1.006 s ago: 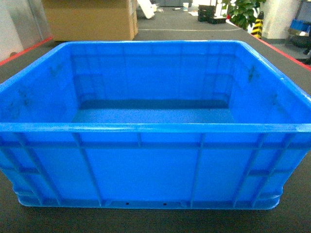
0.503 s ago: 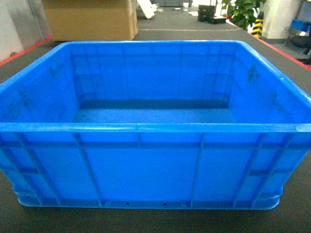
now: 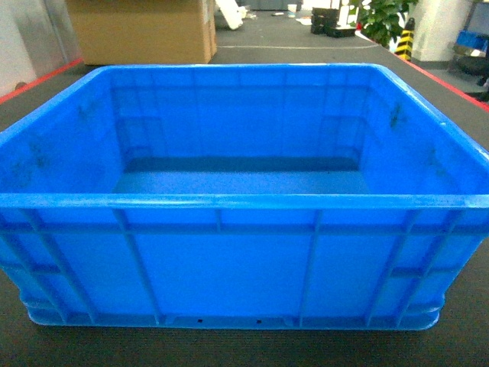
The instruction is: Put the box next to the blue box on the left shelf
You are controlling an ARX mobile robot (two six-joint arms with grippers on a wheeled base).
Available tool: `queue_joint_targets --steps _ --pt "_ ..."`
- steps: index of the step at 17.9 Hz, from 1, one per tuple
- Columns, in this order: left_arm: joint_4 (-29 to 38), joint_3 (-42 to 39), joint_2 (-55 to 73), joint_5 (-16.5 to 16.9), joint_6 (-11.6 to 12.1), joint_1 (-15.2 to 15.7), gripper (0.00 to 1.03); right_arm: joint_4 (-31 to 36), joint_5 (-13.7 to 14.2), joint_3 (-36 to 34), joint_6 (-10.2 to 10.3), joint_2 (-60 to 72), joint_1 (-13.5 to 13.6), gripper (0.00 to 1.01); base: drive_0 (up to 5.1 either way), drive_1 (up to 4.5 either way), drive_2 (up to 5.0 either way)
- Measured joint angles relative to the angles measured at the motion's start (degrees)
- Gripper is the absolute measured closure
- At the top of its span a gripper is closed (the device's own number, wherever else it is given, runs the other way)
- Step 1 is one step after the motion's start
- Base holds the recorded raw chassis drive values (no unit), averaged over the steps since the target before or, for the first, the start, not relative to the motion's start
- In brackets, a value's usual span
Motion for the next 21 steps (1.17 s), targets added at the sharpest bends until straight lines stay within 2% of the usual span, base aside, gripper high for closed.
queue_joint_targets --steps 14,15,16,17,19,21 --pt "0.00 0.00 0.00 0.00 0.00 0.00 0.05 -0.04 0.02 0.00 -0.02 0.02 0.00 0.03 0.0 0.00 0.0" --pt "-2.47 0.46 0.55 2.56 0.37 0.90 0.05 -4.85 5.75 1.29 -1.05 2.47 2.84 0.03 0.0 0.00 0.0" --pt "-4.24 1.07 2.71 7.34 0.50 3.48 0.05 -4.17 9.60 1.68 -1.27 5.68 5.11 0.03 0.0 0.00 0.0" --pt "-3.26 1.40 5.49 11.23 0.48 5.38 0.05 -1.70 12.04 1.77 -1.62 8.50 7.67 0.03 0.0 0.00 0.0" --pt "3.06 1.57 10.56 12.61 0.50 7.08 0.05 3.17 14.56 2.95 -1.42 12.98 11.65 0.03 0.0 0.00 0.0" --pt "11.21 3.45 18.64 11.91 0.52 7.43 0.05 8.70 14.75 6.80 -0.76 19.47 14.69 0.03 0.0 0.00 0.0"
